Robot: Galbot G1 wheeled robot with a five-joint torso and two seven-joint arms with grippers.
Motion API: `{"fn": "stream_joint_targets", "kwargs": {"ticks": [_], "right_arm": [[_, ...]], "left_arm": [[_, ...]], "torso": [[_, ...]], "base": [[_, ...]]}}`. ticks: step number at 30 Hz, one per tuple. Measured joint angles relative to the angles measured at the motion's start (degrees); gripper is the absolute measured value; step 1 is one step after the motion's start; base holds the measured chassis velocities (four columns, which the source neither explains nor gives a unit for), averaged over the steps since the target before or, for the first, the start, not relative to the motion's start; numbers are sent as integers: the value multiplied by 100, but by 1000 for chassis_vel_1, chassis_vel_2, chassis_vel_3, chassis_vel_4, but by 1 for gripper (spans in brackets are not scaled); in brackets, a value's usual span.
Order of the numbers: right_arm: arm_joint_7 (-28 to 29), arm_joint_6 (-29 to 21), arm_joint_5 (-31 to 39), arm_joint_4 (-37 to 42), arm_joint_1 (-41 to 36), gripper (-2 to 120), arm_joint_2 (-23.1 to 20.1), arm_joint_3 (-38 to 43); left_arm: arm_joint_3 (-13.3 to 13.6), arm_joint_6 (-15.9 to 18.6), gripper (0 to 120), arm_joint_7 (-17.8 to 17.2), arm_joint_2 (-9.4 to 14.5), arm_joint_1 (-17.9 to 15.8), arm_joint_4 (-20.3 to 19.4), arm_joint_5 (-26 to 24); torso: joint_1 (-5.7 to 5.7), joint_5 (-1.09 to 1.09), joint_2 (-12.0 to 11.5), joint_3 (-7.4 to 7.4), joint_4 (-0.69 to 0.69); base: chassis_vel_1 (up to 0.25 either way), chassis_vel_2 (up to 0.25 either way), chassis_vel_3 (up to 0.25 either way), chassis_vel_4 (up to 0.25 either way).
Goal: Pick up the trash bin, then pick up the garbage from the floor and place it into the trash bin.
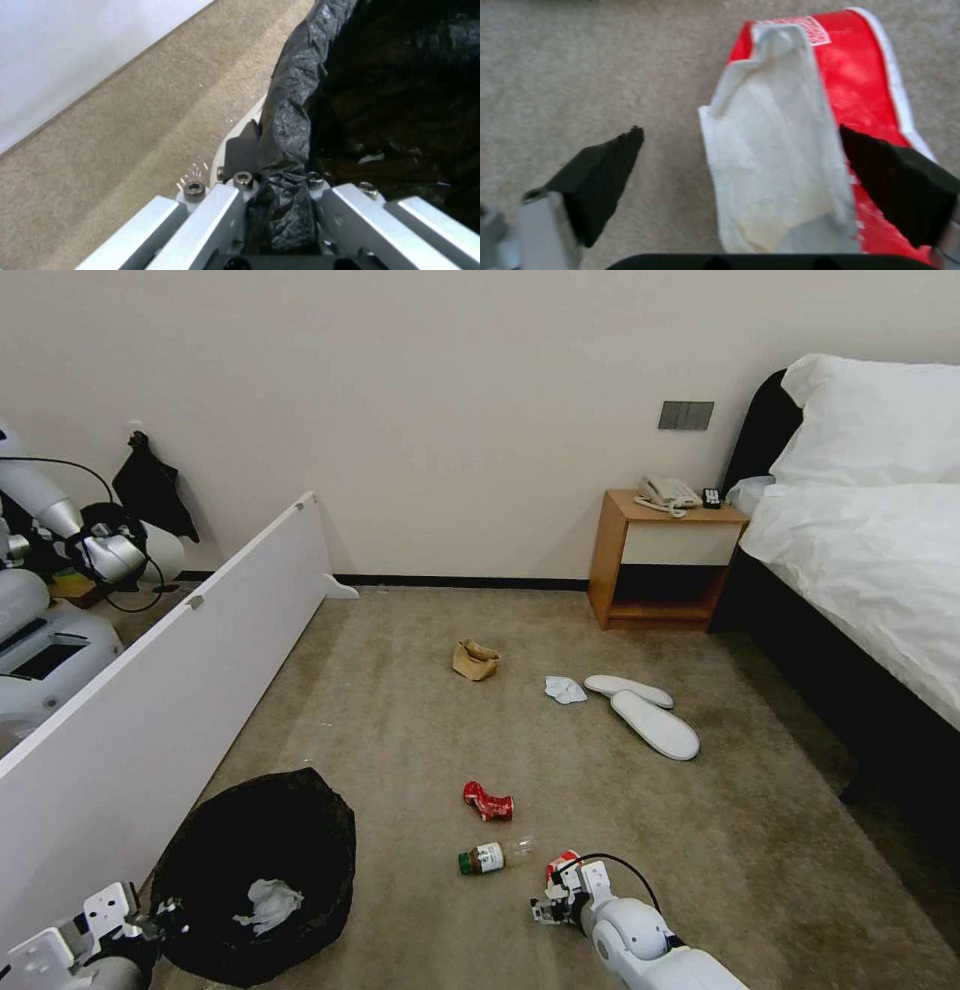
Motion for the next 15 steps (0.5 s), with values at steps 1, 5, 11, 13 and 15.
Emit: {"fn": "stream_joint_targets", "kwargs": {"ticks": [1,5,11,13,15], "right_arm": [[1,9,-3,6,-8,88,-16,5],[6,19,-5,27,-20,80,-49,15],[27,20,0,140,-48,57,-152,17],[29,20,8,159,-49,44,-173,18],[29,21,10,159,-49,40,-179,17]], "left_arm": [[5,0,2,8,-3,0,5,9],[9,0,2,14,-6,0,17,27],[37,0,2,19,-9,-19,37,43],[53,0,2,20,-14,-22,42,56],[57,0,2,21,-17,-24,42,60]], "torso": [[0,0,0,0,0],[0,0,0,0,0],[0,0,0,0,-1],[0,0,0,0,0],[0,0,0,0,0]], "base": [[0,0,0,0],[0,0,0,0],[0,0,0,0],[0,0,0,0],[0,0,0,0]]}}
